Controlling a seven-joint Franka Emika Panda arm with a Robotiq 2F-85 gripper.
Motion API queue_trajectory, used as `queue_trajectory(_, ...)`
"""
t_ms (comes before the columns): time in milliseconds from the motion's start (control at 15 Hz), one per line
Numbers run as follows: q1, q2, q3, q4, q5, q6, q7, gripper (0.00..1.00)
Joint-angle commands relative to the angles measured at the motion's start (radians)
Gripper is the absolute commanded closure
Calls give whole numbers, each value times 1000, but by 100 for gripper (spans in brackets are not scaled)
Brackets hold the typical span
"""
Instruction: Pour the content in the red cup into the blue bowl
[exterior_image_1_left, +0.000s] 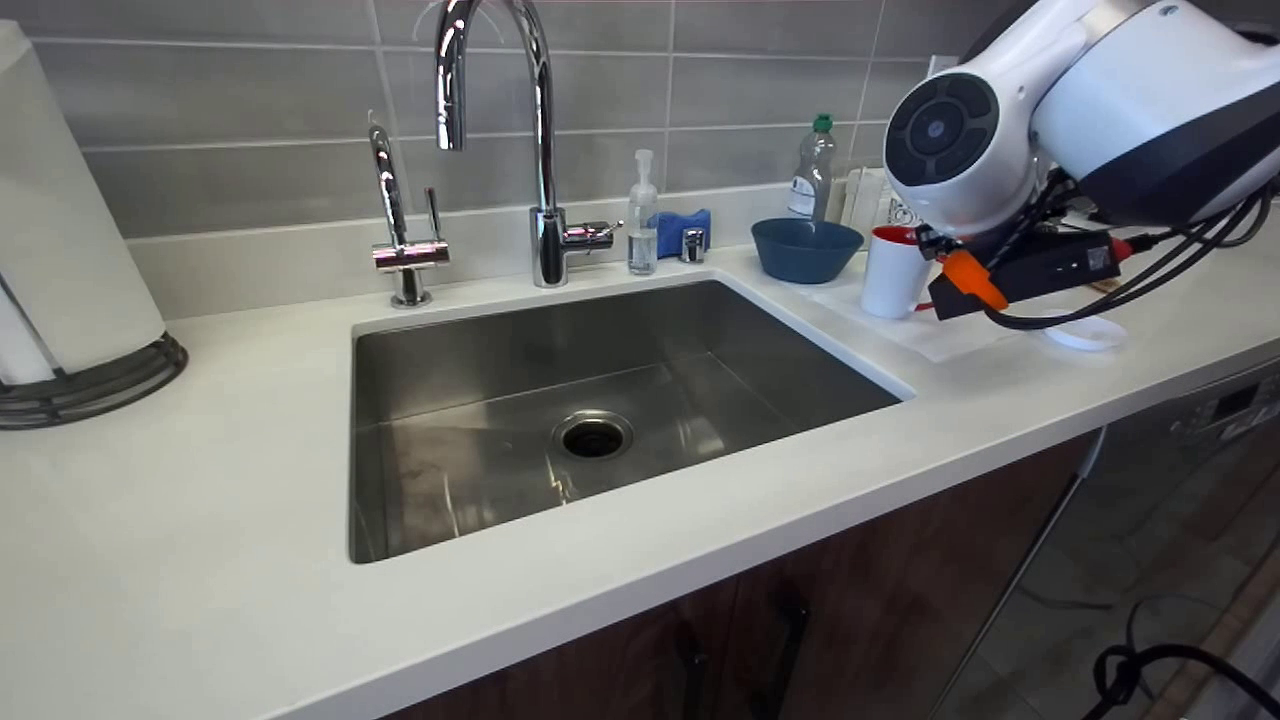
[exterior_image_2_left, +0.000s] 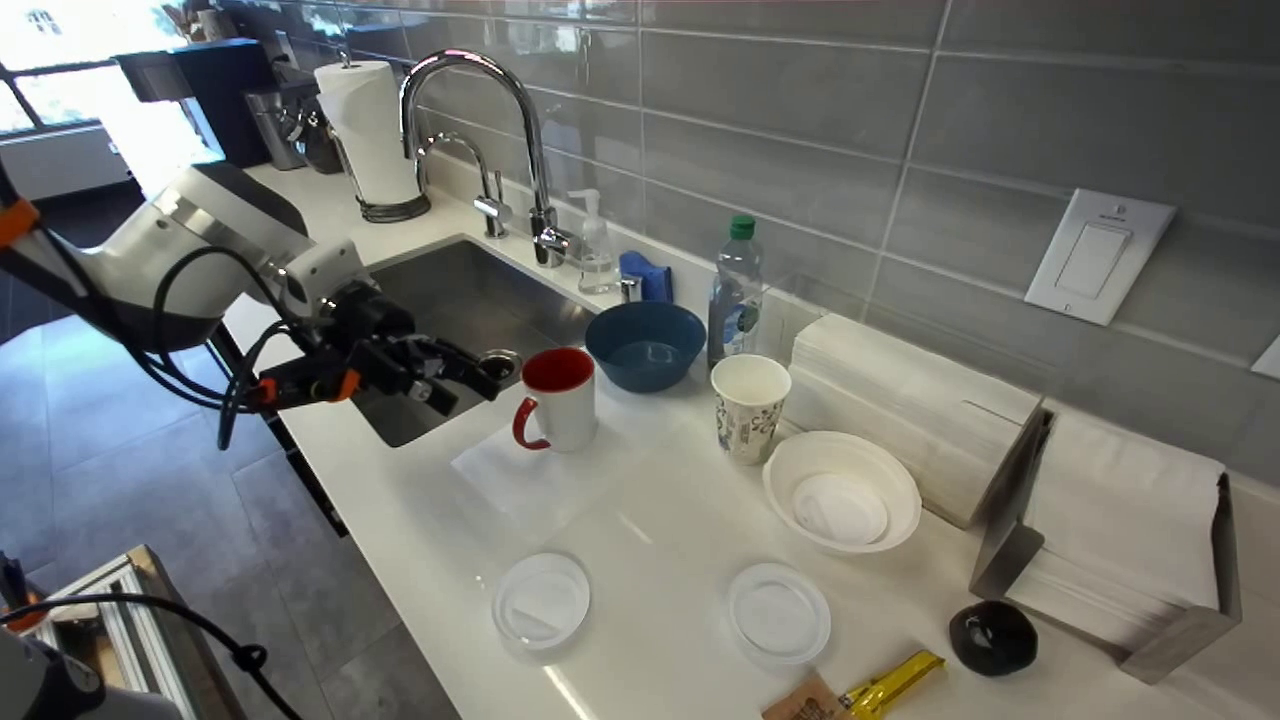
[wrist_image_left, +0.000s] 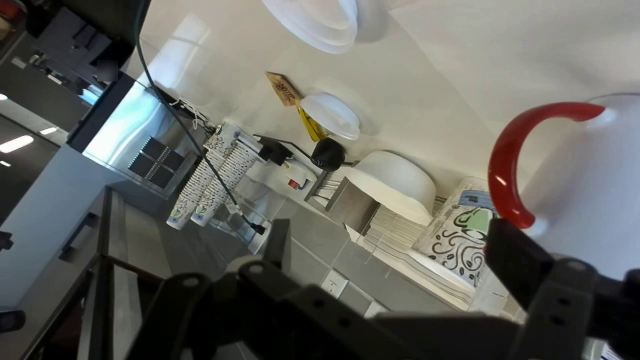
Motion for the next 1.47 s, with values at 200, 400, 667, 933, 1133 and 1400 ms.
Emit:
queue_trajectory(200, -122, -12, 110, -11, -61, 55, 34, 0)
queue_trajectory(400, -180, -42, 164, -10, -54, 121, 29, 0)
queue_trajectory(667, -286, -116, 239, -5, -35, 235, 24, 0)
queue_trajectory(933, -439, -232, 356, 14, -5, 369, 25, 0)
queue_trajectory(1133, -560, -331, 461, 47, 19, 453, 37, 0)
queue_trajectory(1400, -571, -493, 469, 92, 113, 553, 11, 0)
